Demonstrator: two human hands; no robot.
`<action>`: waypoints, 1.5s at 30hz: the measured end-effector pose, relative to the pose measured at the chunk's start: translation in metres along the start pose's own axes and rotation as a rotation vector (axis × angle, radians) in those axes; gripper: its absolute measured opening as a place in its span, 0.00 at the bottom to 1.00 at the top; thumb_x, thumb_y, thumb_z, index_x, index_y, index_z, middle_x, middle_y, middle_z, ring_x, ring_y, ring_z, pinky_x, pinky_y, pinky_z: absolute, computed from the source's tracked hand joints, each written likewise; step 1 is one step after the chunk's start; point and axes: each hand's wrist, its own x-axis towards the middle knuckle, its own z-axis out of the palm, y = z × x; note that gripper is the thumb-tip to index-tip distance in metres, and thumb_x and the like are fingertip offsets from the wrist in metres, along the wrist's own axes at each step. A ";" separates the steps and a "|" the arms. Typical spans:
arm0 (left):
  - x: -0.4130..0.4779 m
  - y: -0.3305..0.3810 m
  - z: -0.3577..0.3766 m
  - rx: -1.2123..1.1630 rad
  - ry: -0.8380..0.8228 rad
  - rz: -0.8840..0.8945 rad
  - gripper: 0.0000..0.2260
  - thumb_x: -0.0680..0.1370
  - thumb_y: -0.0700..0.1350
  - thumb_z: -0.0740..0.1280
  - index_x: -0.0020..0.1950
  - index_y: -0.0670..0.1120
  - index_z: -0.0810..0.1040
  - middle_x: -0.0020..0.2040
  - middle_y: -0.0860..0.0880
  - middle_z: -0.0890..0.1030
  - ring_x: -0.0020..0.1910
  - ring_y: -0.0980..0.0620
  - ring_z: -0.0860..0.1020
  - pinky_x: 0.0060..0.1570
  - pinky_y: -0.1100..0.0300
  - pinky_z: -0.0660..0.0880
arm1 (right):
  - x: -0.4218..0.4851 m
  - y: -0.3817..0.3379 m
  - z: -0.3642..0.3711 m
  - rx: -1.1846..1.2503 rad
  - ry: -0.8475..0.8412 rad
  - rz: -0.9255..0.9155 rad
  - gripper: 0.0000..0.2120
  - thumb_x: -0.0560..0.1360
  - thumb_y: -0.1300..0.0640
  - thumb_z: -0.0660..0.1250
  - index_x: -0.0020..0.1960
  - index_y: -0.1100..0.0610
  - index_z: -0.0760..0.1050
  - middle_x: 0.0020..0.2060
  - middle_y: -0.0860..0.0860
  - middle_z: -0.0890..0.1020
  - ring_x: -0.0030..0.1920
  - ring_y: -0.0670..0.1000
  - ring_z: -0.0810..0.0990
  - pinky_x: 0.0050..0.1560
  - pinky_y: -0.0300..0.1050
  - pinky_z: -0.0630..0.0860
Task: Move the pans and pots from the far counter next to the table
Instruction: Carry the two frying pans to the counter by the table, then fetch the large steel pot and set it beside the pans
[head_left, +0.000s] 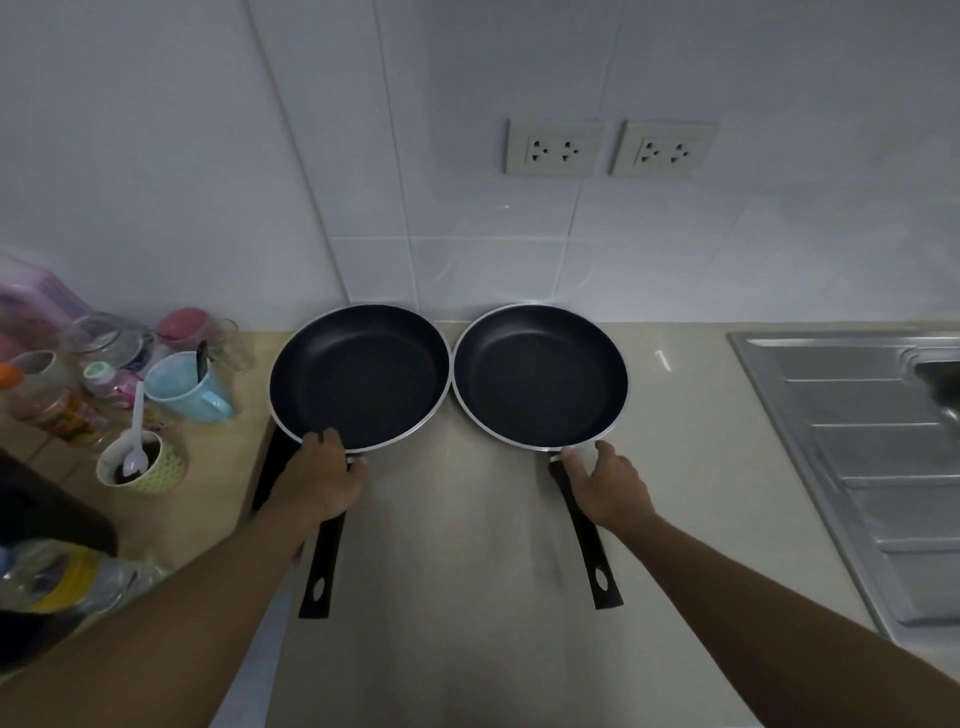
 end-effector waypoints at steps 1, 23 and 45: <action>0.001 0.007 -0.007 0.046 0.007 0.024 0.20 0.81 0.54 0.60 0.65 0.42 0.66 0.65 0.39 0.68 0.60 0.38 0.74 0.53 0.49 0.73 | 0.001 -0.002 -0.009 -0.007 0.016 -0.027 0.36 0.79 0.33 0.54 0.76 0.59 0.62 0.67 0.61 0.74 0.65 0.62 0.74 0.61 0.55 0.71; -0.057 0.352 -0.028 0.191 -0.069 0.669 0.31 0.80 0.65 0.52 0.79 0.51 0.60 0.80 0.47 0.60 0.76 0.45 0.63 0.73 0.48 0.62 | -0.041 0.129 -0.239 -0.122 0.362 -0.065 0.42 0.75 0.26 0.45 0.76 0.54 0.65 0.73 0.55 0.72 0.74 0.58 0.67 0.75 0.65 0.56; -0.317 0.712 0.223 0.212 -0.320 1.096 0.30 0.79 0.65 0.56 0.77 0.51 0.66 0.77 0.44 0.67 0.74 0.42 0.67 0.71 0.44 0.65 | -0.202 0.525 -0.390 0.238 0.579 0.401 0.44 0.73 0.23 0.44 0.77 0.51 0.63 0.74 0.53 0.71 0.74 0.58 0.68 0.75 0.67 0.55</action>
